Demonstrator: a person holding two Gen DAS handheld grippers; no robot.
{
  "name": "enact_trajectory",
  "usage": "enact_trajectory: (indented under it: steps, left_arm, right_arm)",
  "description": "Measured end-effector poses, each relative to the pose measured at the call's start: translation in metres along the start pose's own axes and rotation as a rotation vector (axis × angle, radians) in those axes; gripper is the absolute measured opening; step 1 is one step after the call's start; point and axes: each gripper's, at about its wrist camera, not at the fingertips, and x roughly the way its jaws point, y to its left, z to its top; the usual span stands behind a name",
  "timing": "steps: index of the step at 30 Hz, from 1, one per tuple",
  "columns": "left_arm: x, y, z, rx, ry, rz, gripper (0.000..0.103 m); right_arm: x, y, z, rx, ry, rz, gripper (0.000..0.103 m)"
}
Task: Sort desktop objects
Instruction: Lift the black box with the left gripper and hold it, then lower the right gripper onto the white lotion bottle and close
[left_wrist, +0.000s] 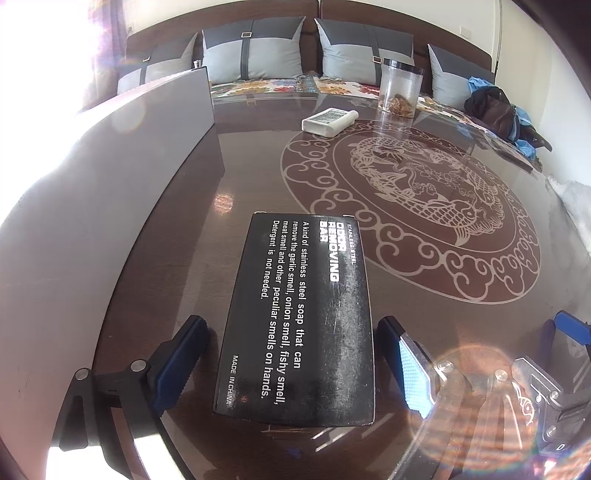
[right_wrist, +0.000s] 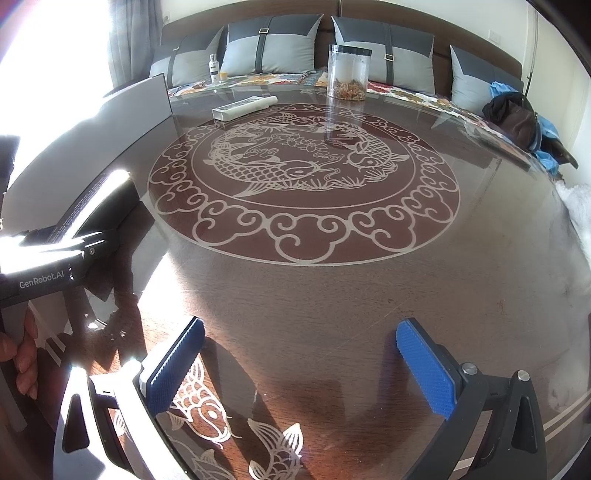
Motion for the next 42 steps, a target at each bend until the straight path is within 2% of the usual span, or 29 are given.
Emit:
enact_trajectory:
  steps: [9,11,13,19,22,24,27,30,35,38,39,40,42]
  left_arm:
    - [0.0,0.0,0.0,0.0,0.0,0.0,0.095]
    - [0.0,0.0,0.0,-0.002,0.002,0.004,0.096]
    - [0.002,0.001,0.0,-0.012,0.011,0.009,0.101]
    - [0.003,0.001,0.0,-0.014,0.017,0.014,0.103]
    - [0.004,0.0,0.0,-0.016,0.019,0.016,0.103]
    - [0.004,0.001,0.0,-0.019,0.021,0.017,0.103]
    - [0.004,0.001,0.0,-0.018,0.022,0.017,0.103]
    - [0.004,0.001,0.0,-0.016,0.023,0.015,0.103]
    - [0.003,0.002,-0.002,0.014,0.026,-0.01,0.103]
    - [0.002,0.003,-0.002,0.038,0.029,-0.027,0.103]
    - [0.002,0.003,-0.003,0.041,0.03,-0.029,0.103]
    - [0.002,0.003,-0.003,0.042,0.03,-0.03,0.103]
    - [0.002,0.004,-0.003,0.045,0.028,-0.033,0.103]
  right_arm:
    - [0.0,0.0,0.0,-0.001,0.0,0.0,0.103]
    - [0.0,0.0,0.0,-0.001,0.0,0.0,0.103]
    - [0.0,0.0,0.0,-0.001,0.0,0.0,0.103]
    - [-0.001,0.0,-0.001,-0.005,0.003,0.002,0.103]
    - [0.0,-0.008,0.008,-0.007,0.03,0.075,0.103]
    - [0.0,-0.024,0.031,0.063,0.009,0.136,0.103]
    - [0.016,-0.038,0.092,0.141,0.015,0.183,0.103]
    - [0.058,-0.026,0.163,0.177,0.107,0.232,0.103]
    - [0.148,0.01,0.249,0.374,0.241,0.359,0.103]
    - [0.187,0.041,0.279,0.358,0.275,0.296,0.103]
    - [0.191,0.053,0.289,0.312,0.251,0.25,0.103]
    - [0.199,0.065,0.296,0.277,0.26,0.239,0.103]
    - [0.208,0.087,0.306,0.186,0.257,0.165,0.103]
